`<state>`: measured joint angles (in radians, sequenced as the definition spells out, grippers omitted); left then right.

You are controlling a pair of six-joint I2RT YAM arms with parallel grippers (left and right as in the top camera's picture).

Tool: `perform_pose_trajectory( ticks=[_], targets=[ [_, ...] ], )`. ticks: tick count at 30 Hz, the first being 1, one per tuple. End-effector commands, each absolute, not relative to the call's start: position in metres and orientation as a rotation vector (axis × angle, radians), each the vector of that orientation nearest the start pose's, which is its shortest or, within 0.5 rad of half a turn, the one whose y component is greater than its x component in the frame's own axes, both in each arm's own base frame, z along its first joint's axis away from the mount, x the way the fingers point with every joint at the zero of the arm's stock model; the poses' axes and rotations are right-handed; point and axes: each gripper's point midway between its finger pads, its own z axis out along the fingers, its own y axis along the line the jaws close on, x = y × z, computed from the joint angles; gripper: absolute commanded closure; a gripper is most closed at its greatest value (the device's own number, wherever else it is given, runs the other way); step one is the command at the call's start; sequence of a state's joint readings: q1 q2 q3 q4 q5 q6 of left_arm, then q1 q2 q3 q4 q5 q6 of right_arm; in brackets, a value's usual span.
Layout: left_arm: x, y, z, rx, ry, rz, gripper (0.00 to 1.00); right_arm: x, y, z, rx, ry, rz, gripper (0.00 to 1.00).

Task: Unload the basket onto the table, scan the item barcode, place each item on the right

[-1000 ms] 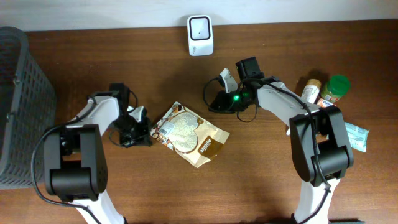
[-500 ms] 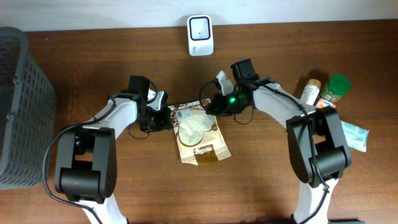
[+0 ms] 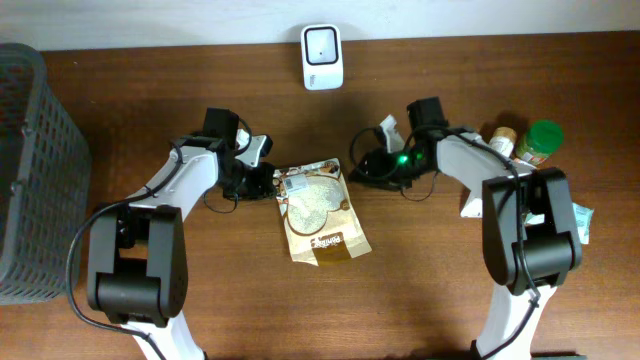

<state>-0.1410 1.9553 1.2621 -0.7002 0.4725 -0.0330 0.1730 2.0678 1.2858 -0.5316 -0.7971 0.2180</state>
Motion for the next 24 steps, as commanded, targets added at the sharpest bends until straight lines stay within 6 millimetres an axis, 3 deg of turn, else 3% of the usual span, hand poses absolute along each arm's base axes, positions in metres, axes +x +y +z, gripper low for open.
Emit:
perform_pose_trajectory(
  ticks=[1, 10, 17, 24],
  targets=[
    [0.381, -0.146, 0.041, 0.399, 2.800, -0.782, 1.00, 0.369, 0.201, 0.011, -0.067, 2.844, 1.291, 0.56],
    [0.381, -0.159, 0.012, 0.455, 2.836, -0.716, 1.00, 0.361, 0.219, 0.001, -0.111, 2.843, 1.385, 0.56],
    [0.380, -0.160, -0.004, 0.357, 2.892, -0.728, 1.00, 0.354, 0.236, 0.001, -0.159, 2.851, 1.394, 0.55],
    [0.380, -0.156, -0.008, 0.304, 2.918, -0.699, 1.00, 0.340, 0.284, -0.019, -0.102, 2.908, 1.438, 0.55]
  ],
)
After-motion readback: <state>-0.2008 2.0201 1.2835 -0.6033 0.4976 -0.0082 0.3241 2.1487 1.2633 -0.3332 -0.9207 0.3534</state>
